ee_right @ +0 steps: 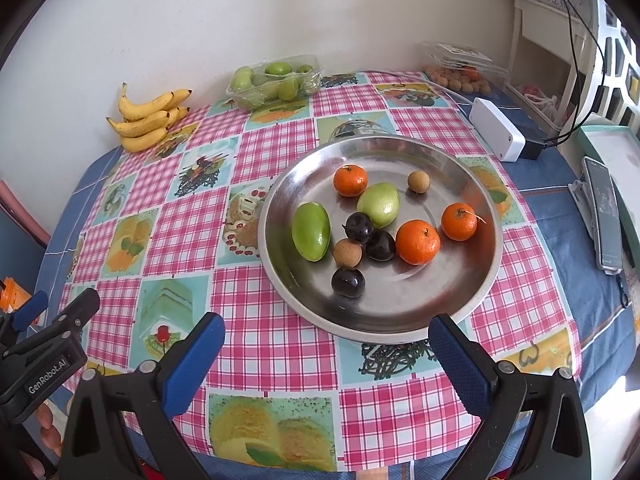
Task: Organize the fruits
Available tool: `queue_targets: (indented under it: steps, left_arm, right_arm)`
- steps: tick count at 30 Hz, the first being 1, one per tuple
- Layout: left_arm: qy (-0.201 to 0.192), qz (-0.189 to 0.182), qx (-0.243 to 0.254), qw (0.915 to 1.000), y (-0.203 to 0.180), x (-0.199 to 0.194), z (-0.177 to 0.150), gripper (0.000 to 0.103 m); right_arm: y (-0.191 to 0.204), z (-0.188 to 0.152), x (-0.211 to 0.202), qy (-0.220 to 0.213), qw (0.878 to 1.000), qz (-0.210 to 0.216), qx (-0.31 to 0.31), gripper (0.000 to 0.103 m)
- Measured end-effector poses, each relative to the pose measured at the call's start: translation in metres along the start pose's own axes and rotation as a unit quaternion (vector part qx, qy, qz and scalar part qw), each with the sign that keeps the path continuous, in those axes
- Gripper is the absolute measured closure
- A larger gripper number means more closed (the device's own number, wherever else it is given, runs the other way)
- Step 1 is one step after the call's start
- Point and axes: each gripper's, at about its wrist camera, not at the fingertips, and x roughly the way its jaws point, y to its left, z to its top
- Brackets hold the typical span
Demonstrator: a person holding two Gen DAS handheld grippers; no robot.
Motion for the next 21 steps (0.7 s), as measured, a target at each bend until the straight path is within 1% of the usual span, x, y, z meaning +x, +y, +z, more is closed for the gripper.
queue_targets:
  steps: [21]
  left_arm:
    - [0.008,0.007,0.011,0.9999,-0.0046,0.0049,-0.0027,0.01]
  right_arm:
    - [-0.005,0.0001,0.0016,0.005,1.0,0.005,0.012,0.0]
